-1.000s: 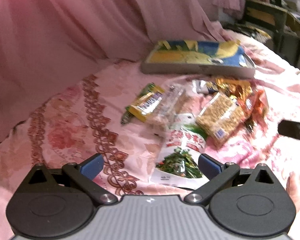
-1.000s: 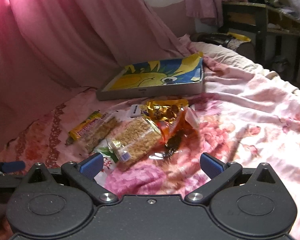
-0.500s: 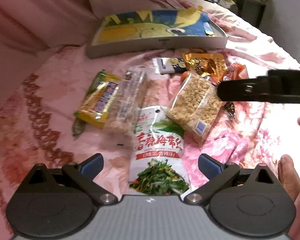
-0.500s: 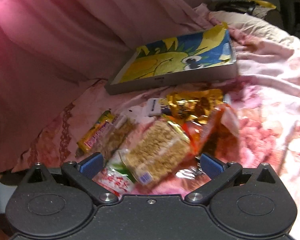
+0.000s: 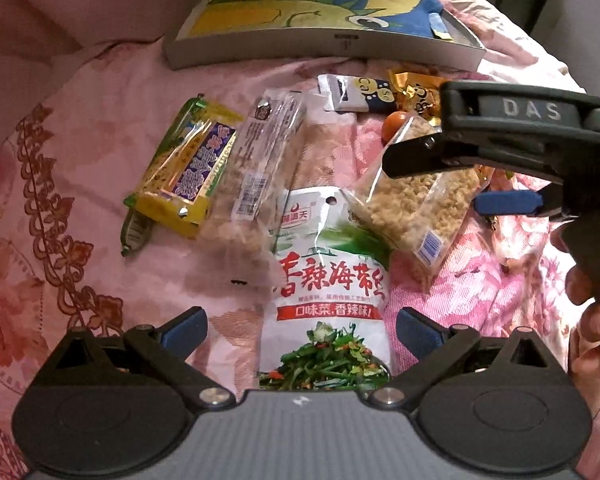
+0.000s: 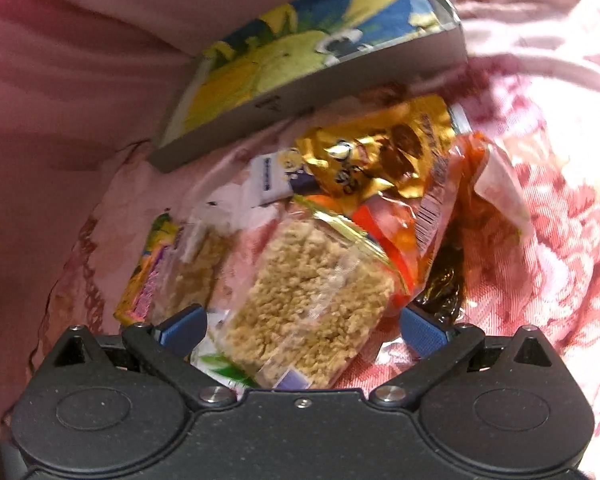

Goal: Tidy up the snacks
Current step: 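Grasp the green seaweed bag with the left tool while the right grasps the grain bag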

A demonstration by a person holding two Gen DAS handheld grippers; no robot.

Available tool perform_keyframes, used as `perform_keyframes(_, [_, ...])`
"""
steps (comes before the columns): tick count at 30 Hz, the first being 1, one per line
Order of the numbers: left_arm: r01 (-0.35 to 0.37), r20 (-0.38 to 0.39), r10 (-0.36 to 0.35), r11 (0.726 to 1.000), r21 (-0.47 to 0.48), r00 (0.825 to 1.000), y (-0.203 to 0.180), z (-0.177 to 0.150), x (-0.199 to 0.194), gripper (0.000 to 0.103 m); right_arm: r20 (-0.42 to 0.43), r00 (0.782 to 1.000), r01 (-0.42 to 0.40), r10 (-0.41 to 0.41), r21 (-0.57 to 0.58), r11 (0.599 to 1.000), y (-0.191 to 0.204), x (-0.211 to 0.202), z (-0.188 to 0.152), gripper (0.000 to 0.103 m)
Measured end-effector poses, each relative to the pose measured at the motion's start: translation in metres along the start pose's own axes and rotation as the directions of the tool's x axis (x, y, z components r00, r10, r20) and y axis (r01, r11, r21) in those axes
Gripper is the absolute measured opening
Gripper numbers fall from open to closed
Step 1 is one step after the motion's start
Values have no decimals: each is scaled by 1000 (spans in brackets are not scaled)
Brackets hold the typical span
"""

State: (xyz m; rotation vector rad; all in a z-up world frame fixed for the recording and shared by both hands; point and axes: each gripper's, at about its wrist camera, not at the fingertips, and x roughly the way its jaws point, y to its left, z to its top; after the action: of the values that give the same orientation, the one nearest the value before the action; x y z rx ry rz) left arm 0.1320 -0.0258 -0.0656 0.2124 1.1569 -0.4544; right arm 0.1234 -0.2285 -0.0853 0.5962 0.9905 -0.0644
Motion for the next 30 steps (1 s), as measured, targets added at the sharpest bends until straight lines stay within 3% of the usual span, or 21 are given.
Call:
perform_keyframes(7, [11,-44,-13,999,-39,999,4,-2,8,99,-13,1000,-18,18,54,998,6,11,7,103])
perform_keyframes(13, [36,-29,-39,995,-91,999,9,-4,6,89,-23,1000,-2,3,3,1000,14,24,6,102])
perform_keyframes(15, [39,-25,-42,994,-98,999,10,-4,5,87,-15,1000,-3,3,-22,1000,14,24,4,101])
perform_keyframes(17, [53,-21,-56,993,-106,998,11,-5,5,83,-6,1000,16,-17,-39,999,14,22,2,90])
perform_keyframes(19, [69,-21,-72,991,-114,997,12,-5,5,76,0,1000,23,-23,-49,999,13,20,1,87])
perform_keyframes(30, [115,-8,-118,983,-144,993,15,-8,2,61,5,1000,-7,7,-30,1000,2,6,-8,81])
